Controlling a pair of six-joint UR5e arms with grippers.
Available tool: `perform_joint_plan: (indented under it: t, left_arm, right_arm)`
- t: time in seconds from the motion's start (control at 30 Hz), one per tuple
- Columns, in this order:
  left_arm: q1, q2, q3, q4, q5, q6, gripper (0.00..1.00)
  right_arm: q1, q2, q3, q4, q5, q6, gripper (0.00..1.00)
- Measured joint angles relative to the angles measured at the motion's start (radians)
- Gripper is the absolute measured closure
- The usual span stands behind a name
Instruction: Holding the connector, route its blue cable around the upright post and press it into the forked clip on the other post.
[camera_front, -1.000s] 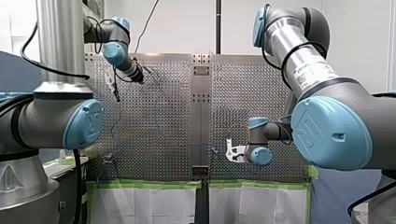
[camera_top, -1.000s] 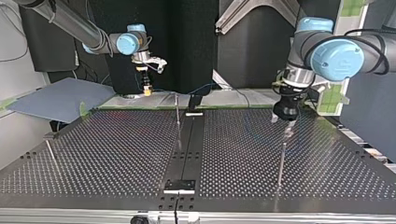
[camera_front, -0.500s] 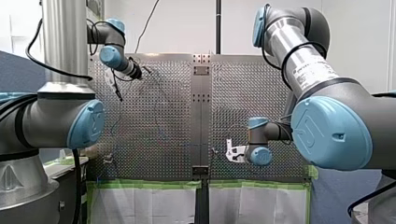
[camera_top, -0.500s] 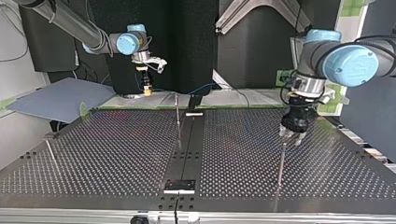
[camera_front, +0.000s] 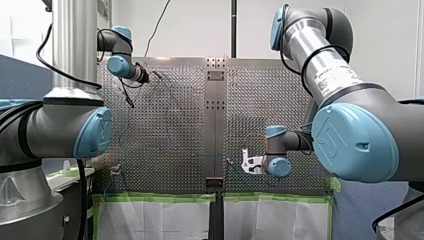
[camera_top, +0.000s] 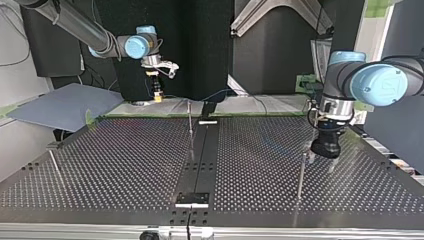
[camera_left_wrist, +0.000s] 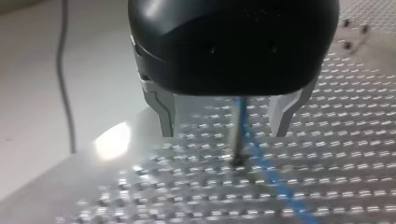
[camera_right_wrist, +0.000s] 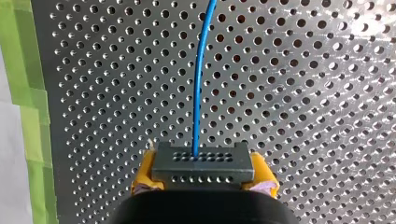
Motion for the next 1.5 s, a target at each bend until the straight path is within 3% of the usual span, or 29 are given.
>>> perform_joint_plan:
  t: [0.37, 0.67, 0.87, 1.13, 1.37, 1.5]
  left_arm:
    - [0.028, -0.004, 0.088, 0.088, -0.013, -0.088, 0.00]
    - [0.024, -0.020, 0.163, 0.164, 0.003, -0.164, 0.00]
    - [0.013, -0.042, 0.207, 0.217, 0.038, -0.209, 0.00]
    - [0.005, -0.054, 0.214, 0.281, 0.044, -0.202, 0.00]
    - [0.002, -0.057, 0.214, 0.345, -0.005, -0.144, 0.00]
    - [-0.007, -0.076, 0.214, 0.349, -0.022, -0.108, 0.00]
  right_arm:
    - [0.007, 0.000, 0.001, 0.000, 0.000, 0.000, 0.99]
    - [0.012, 0.000, 0.001, 0.000, 0.000, 0.000, 0.99]
    - [0.012, 0.000, 0.001, -0.001, 0.000, 0.000, 0.99]
    - [0.012, 0.000, 0.001, 0.000, 0.000, 0.000, 0.99]
    - [0.013, 0.000, 0.001, -0.001, 0.000, 0.000, 0.99]
    - [0.012, 0.000, 0.001, -0.003, 0.000, 0.001, 0.99]
